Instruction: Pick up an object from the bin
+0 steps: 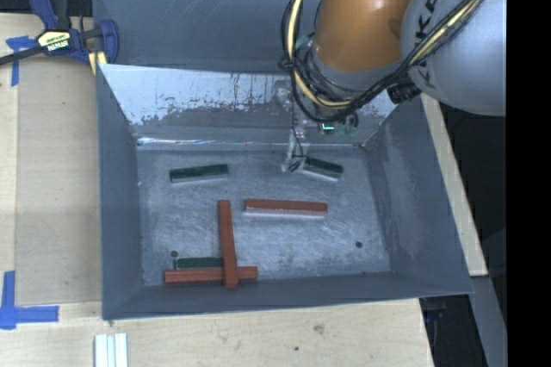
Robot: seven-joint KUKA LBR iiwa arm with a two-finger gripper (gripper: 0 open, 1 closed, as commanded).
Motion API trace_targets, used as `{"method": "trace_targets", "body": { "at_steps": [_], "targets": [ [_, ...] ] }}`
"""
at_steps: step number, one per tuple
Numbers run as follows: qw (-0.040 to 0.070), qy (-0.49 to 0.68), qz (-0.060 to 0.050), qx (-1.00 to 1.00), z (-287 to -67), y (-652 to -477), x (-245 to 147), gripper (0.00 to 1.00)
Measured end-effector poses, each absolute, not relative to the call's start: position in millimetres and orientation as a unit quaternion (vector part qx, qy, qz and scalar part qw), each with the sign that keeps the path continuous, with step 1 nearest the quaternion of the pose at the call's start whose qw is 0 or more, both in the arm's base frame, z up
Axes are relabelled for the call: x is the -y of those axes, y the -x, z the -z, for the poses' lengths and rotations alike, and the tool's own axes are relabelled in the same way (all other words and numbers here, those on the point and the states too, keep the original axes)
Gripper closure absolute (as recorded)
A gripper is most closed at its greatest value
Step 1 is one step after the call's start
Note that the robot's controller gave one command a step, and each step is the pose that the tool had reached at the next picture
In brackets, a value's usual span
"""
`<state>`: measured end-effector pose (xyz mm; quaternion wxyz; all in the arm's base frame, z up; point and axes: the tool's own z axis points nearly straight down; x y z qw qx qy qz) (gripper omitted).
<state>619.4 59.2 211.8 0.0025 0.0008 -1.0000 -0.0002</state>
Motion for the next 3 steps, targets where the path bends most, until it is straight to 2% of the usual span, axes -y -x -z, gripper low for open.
{"method": "trace_targets", "body": {
  "at_steps": [1,2,3],
  "targets": [
    [0.003,-0.109,0.000,0.994,-93,-566.8,-81,0.00],
    [-0.002,-0.358,0.000,0.934,-80,-587.6,-68,0.00],
    [-0.003,-0.463,-0.002,0.886,-118,-597.1,-30,0.00]
  ]
}}
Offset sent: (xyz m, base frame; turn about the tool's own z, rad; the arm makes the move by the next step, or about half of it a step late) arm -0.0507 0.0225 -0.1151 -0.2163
